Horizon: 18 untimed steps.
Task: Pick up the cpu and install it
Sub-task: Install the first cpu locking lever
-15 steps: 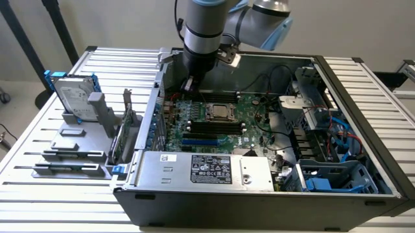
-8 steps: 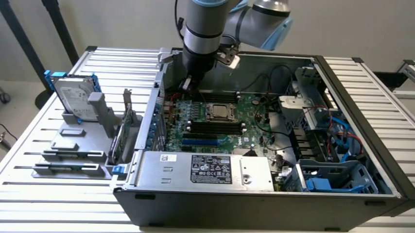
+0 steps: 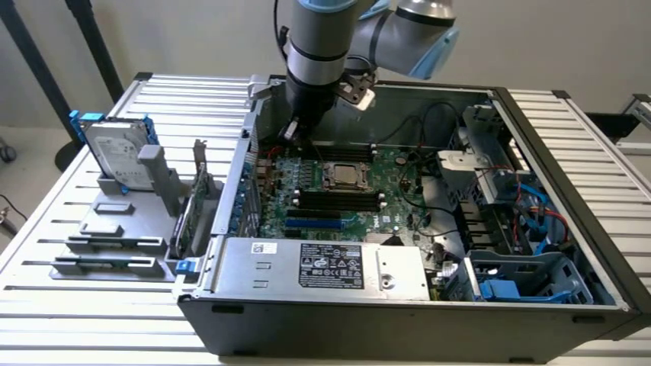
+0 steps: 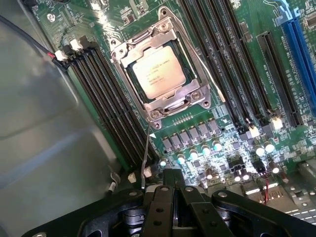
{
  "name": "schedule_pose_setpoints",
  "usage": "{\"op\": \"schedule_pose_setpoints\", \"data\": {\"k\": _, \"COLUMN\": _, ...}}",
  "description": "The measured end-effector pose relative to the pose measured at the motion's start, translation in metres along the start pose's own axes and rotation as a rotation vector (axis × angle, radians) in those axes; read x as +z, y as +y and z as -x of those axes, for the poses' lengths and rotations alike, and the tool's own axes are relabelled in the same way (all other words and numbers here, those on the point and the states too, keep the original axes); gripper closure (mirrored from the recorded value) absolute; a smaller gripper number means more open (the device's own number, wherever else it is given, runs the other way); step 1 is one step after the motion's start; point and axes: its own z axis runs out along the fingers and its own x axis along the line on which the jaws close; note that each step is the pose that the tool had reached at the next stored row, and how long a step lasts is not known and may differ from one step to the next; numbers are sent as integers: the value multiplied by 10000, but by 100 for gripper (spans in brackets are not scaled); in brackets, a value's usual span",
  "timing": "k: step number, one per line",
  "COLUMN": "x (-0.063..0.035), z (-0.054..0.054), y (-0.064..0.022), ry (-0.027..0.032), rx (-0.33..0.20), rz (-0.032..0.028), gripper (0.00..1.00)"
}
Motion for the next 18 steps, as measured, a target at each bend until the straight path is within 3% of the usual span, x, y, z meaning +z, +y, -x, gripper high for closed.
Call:
{"op": "schedule_pose_setpoints", "data": {"k": 4, "x": 1, "z": 4, "y": -7, "ry": 170, "rx": 287, "rz": -39, "gripper": 89}}
{"op": "schedule_pose_setpoints", "data": {"k": 8, "x": -5, "z": 9, "y": -21, "ry": 322, "rx": 552, "rz": -146, "gripper": 89}}
{"op": "schedule_pose_setpoints", "data": {"k": 13, "x": -25, "z": 16, "y": -36, "ry": 616, "rx": 867, "rz": -272, "gripper": 89}}
{"op": "schedule_pose_setpoints", "data": {"k": 15, "x": -27, "z": 18, "y": -37, "ry": 703, "rx": 1007, "rz": -284, "gripper": 89}}
{"op": "schedule_pose_setpoints", "data": {"k": 18, "x": -29, "z": 23, "y": -33, "ry": 758, "rx": 1220, "rz": -250, "gripper": 89}}
